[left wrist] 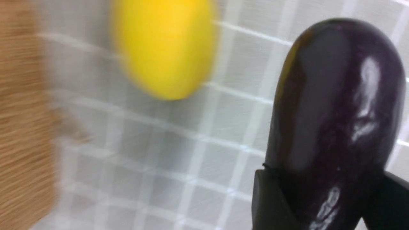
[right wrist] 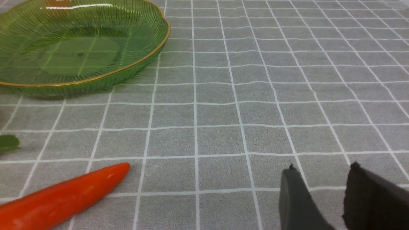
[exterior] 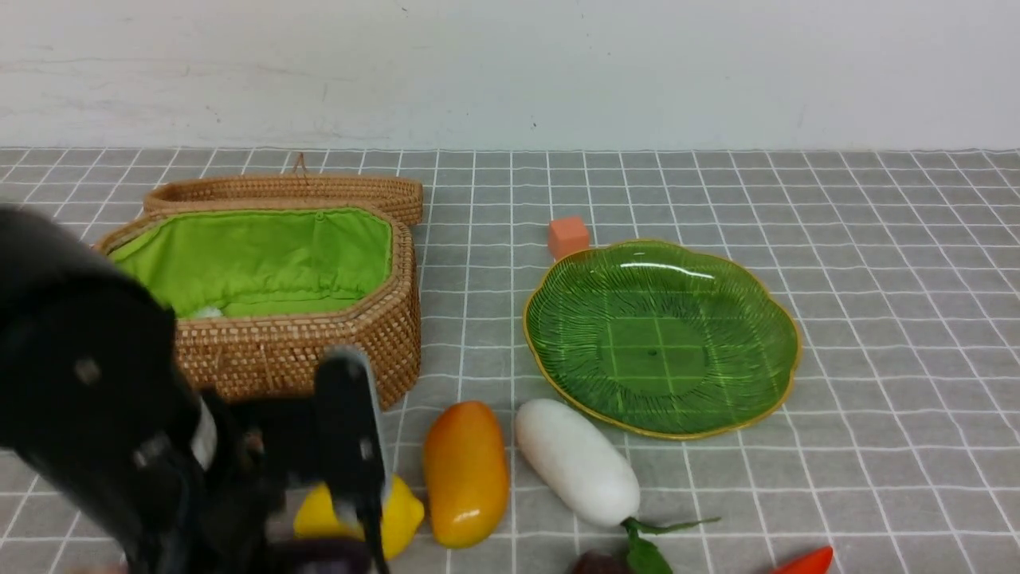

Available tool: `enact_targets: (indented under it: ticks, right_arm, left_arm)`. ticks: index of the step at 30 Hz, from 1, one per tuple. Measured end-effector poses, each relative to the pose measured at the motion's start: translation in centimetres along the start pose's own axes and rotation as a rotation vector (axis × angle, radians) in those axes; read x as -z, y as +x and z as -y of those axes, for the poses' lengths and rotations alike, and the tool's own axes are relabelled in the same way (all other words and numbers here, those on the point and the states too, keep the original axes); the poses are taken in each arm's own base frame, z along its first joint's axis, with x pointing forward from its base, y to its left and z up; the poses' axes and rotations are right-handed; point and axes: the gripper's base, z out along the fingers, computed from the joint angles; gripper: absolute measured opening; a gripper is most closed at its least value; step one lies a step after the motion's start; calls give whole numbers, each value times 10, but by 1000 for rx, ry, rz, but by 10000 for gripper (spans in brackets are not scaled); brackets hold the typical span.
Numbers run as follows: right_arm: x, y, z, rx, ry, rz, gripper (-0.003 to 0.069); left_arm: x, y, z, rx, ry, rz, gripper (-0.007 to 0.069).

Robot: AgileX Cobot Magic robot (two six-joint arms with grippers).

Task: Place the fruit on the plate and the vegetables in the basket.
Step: Use the left arm to grab an eggplant and put it into the left basket

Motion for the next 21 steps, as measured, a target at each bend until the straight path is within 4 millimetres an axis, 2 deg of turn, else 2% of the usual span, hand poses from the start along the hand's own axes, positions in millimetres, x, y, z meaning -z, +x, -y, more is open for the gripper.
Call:
enact_targets:
  ticks: [4,5,6,8,11,12,14,17,21]
  right_arm:
    - [0,0,0,0,0,0,241]
    - [0,0,0,0,0,0,241]
    - [0,0,0,0,0,0,241]
    - [0,0,0,0,0,0,241]
    - [0,0,0,0,0,0,241]
    - [0,0,0,0,0,0,241]
    - [0,0,0,0,0,0,241]
    - [0,0,0,0,0,0,241]
    - [0,0,0,0,0,0,241]
  left_arm:
    - [19,4,-30,82,-116,34,353]
    - [32,11,-55,139,-228,68,353]
    - [37,16,-67,163,-285,78,353]
    - [43,20,-85,181,-381,108,353]
    - [39,26,-113,166,-538,130,353]
    - [38,27,-115,162,-543,120,353]
    - [24,22,-134,101,-626,129,353]
    - [6,16,-146,54,-645,126,353]
    - [-39,5,-160,62,-603,133,353]
